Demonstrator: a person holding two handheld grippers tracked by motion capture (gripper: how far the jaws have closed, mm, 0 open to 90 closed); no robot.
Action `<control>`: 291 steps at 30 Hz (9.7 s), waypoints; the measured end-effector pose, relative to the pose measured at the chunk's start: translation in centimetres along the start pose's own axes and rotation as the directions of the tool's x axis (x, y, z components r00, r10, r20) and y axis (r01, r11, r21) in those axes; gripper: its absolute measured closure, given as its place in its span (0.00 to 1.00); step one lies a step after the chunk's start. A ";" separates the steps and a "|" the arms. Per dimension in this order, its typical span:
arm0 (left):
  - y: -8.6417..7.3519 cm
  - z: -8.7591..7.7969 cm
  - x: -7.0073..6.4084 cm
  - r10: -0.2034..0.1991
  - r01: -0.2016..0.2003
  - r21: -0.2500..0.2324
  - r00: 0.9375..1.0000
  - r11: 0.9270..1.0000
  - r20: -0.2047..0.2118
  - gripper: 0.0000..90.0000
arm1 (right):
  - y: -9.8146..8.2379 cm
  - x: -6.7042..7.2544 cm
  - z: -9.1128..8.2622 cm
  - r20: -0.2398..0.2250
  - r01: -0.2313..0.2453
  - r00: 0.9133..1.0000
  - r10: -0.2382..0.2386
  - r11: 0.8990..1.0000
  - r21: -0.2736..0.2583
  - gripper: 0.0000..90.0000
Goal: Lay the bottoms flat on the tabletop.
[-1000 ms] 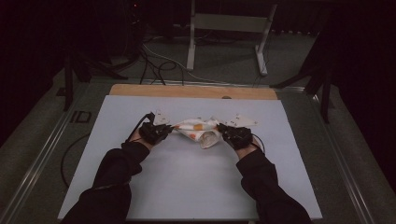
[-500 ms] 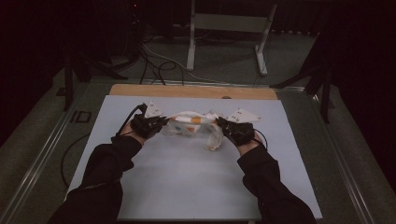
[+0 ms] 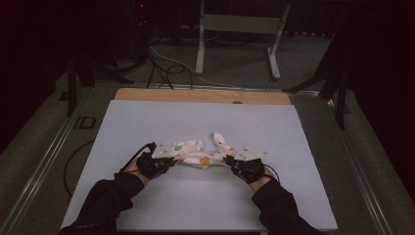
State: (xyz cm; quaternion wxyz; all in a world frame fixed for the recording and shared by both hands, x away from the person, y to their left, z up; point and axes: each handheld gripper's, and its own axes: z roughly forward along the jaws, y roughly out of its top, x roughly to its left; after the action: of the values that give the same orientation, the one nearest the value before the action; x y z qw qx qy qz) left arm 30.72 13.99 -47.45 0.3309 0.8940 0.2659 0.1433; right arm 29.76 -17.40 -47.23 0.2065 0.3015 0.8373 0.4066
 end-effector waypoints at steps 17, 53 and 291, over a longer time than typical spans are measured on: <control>-3.8 -0.8 -3.3 0.035 -0.044 0.084 0.994 0.996 0.103 0.91 | -3.5 2.8 -1.7 -0.115 0.036 0.993 -0.025 0.995 0.098 0.85; 0.6 4.7 -0.8 -0.061 0.053 0.125 0.996 0.991 0.064 0.69 | -2.1 1.5 1.4 -0.074 0.000 0.997 0.014 0.981 0.196 0.63; -2.2 -1.5 0.5 -0.173 0.196 -0.163 0.974 0.967 0.145 0.01 | -1.5 -3.1 4.3 -0.019 0.029 0.999 -0.026 0.983 0.182 0.97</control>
State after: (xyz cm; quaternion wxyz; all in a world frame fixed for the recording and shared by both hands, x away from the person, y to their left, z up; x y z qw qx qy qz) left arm 29.63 16.41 -47.80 0.4372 0.8399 0.3122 0.0766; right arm 34.09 -17.83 -50.69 0.1769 0.3044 0.8766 0.3281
